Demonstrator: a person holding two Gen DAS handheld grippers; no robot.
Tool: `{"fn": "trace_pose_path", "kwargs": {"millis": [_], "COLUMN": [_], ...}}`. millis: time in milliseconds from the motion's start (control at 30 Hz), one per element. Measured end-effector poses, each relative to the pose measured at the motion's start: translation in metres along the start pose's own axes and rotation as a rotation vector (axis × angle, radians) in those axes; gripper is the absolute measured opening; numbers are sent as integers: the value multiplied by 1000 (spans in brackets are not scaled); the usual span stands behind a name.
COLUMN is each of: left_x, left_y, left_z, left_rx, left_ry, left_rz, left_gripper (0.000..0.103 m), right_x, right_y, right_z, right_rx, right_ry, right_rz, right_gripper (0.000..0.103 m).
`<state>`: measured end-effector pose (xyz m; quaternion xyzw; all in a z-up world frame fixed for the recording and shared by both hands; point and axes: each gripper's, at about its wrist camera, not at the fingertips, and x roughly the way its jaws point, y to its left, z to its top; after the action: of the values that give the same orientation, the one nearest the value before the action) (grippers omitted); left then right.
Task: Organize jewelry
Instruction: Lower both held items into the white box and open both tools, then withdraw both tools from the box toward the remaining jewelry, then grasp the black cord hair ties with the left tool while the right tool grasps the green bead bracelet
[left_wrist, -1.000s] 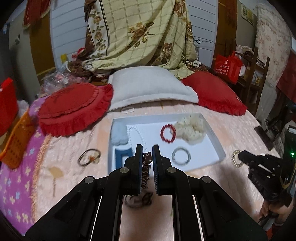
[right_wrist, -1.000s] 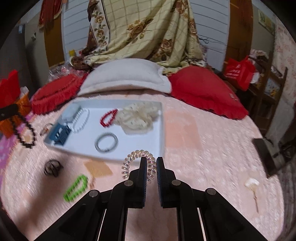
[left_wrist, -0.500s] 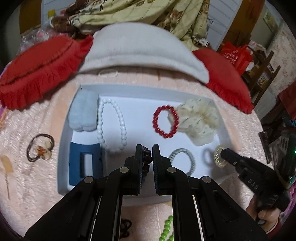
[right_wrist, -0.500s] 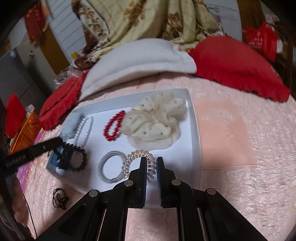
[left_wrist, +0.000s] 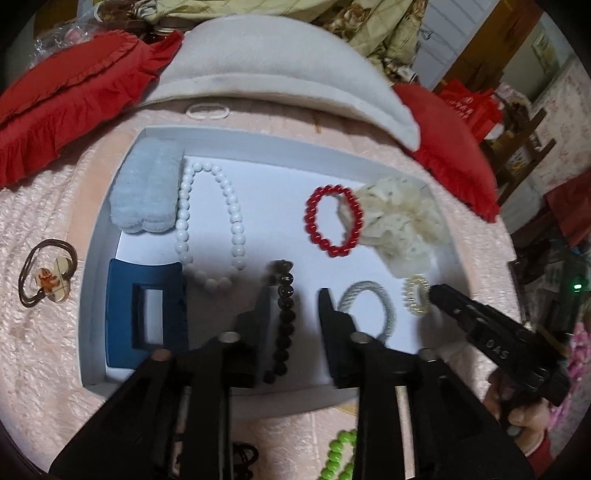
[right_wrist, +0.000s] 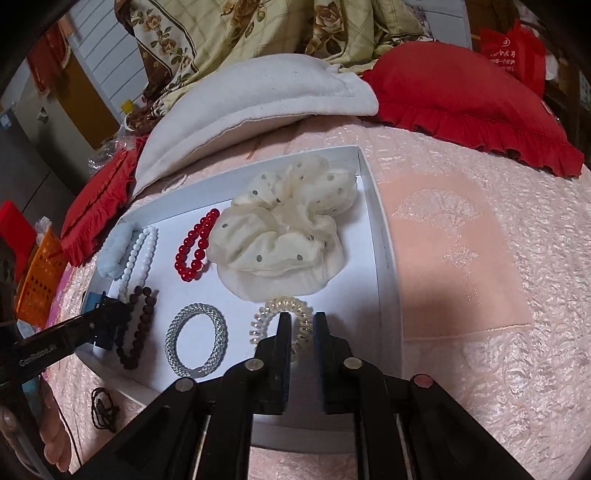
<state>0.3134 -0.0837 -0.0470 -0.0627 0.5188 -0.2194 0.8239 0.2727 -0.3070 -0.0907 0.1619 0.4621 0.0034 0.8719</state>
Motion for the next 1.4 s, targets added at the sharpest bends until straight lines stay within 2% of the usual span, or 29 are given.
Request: {"fn": "trace_pose_path", "kwargs": {"millis": [33, 67, 233, 333, 500, 567, 733, 900, 1100, 1300, 1400], "left_x": [-6, -13, -53, -87, -124, -125, -108, -87, -67, -52, -49], "left_y": [1, 2, 0, -2, 5, 12, 31, 49, 73, 77, 69], "left_z": [-1, -1, -7, -20, -60, -76, -102, -108, -110, -109, -110], "left_rx": [-9, -19, -22, 14, 96, 109, 103, 45, -13, -6, 27], "left_ry": [-15, -31, -77, -143, -239, -242, -207, -158, -111, -82, -87], "left_rz": [-15, -33, -59, 4, 208, 260, 301, 249, 193, 157, 166], "left_gripper": [41, 46, 46, 46, 46, 46, 46, 46, 46, 46, 46], "right_x": [-3, -7, -36, -63, -89, -89, -78, -59, -43, -34, -32], "right_y": [0, -1, 1, 9, 29, 38, 65, 82, 95, 102, 108], "right_z": [0, -1, -7, -18, -51, -65, -104, -122, -129, -129, -129], "right_rx": [1, 4, 10, -11, -66, -85, -144, -141, -157, -161, -178], "right_ry": [-7, -20, -73, -119, -115, -92, -36, 11, 34, 15, 4], "right_rz": [-3, -5, -4, 9, 55, 71, 79, 98, 93, 78, 62], "right_gripper": [29, 30, 30, 30, 30, 30, 30, 30, 30, 30, 30]}}
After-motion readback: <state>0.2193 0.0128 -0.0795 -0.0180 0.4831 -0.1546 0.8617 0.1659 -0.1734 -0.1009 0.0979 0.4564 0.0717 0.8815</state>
